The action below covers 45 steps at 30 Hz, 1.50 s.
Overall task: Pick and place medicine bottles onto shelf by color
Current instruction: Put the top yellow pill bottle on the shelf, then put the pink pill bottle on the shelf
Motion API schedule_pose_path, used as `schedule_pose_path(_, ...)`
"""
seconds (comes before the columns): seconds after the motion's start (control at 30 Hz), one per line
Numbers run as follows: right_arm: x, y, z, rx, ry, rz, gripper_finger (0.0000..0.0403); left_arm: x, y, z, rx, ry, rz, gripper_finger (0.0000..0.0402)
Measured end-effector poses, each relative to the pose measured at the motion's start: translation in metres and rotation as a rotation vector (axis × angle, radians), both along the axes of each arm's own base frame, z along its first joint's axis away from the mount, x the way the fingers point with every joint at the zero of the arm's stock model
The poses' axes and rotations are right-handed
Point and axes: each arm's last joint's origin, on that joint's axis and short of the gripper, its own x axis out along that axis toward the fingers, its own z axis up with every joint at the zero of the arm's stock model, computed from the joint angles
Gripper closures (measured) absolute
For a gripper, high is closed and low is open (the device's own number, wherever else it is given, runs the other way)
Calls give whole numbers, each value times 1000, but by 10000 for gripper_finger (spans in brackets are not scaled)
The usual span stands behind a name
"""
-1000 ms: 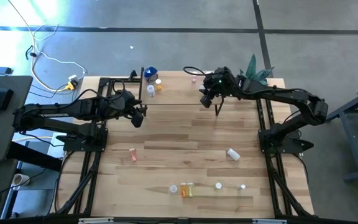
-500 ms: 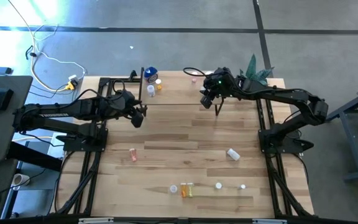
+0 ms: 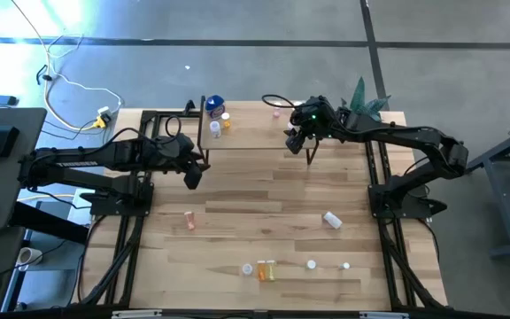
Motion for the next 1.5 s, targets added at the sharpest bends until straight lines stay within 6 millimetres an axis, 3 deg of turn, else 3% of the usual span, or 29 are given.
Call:
schedule_pose_path(0.4, -1, 0, 39, 29, -31, -58, 190, -3, -8, -6, -141, 31, -44, 194)
schedule_pose_path(0.8, 3, 13, 73, 29, -103, -102, 190, -13, -39, -18, -403, 136, 103, 202)
schedule_pose_path(1.17, 6, 27, 74, 46, -77, -60, 190, -11, -72, -29, -467, 191, 192, 217)
schedule_pose_path(1.5, 2, 29, 69, 29, 19, -23, 190, 2, -95, -57, -562, 331, 432, 218)
